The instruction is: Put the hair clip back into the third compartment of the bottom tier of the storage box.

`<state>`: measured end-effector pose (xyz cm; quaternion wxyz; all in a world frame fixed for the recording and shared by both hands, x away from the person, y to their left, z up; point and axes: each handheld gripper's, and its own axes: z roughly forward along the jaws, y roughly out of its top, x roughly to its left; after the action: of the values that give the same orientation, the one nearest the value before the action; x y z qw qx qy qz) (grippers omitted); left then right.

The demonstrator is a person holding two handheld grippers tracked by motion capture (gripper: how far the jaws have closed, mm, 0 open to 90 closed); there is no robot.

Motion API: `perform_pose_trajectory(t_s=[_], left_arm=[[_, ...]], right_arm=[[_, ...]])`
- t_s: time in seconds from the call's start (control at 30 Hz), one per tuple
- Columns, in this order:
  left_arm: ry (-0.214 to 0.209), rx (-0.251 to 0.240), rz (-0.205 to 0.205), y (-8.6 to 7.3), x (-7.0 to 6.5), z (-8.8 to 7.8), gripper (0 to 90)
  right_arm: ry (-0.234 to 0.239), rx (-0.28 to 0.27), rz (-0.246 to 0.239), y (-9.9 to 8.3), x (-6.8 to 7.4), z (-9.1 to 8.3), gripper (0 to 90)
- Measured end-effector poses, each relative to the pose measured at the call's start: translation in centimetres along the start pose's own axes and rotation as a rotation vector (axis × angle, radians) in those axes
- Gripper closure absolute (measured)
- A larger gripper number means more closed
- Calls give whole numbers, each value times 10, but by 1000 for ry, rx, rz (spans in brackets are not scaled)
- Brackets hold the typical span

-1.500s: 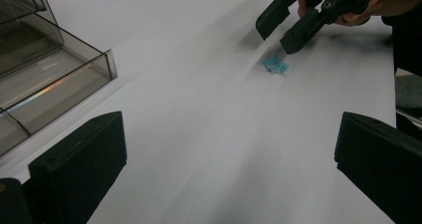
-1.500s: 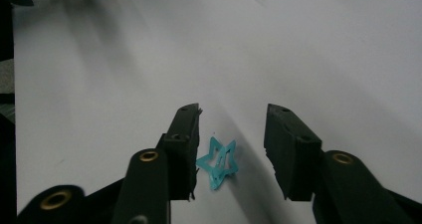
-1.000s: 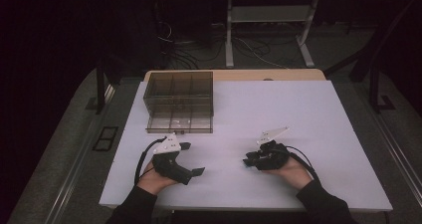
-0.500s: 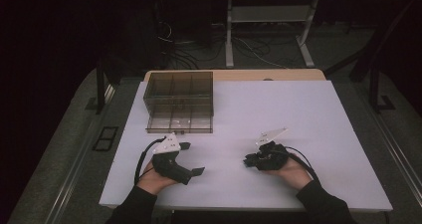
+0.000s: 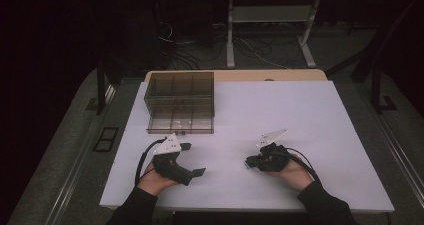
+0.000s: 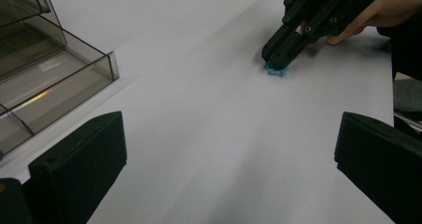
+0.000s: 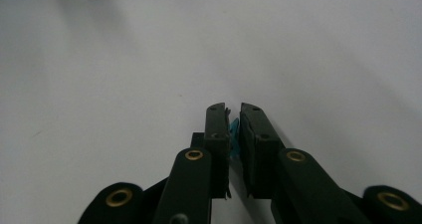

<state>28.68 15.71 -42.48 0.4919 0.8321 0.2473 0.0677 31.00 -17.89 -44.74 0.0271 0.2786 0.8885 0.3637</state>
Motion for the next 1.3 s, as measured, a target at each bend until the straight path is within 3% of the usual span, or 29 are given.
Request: perform_pose_trajectory(t_s=[0.5,0.8,1.3], left_arm=[[2,-5,1,-1,0,0,0],[-1,10,43,-6,-3,0,0],[3,-6,31,-8,-4,-1,0]], right_arm=[[33,-8,8,0,-1,-3,873],[50,-39,19,1,-3,-10,873],[58,-69,19,3,-3,-16,873]])
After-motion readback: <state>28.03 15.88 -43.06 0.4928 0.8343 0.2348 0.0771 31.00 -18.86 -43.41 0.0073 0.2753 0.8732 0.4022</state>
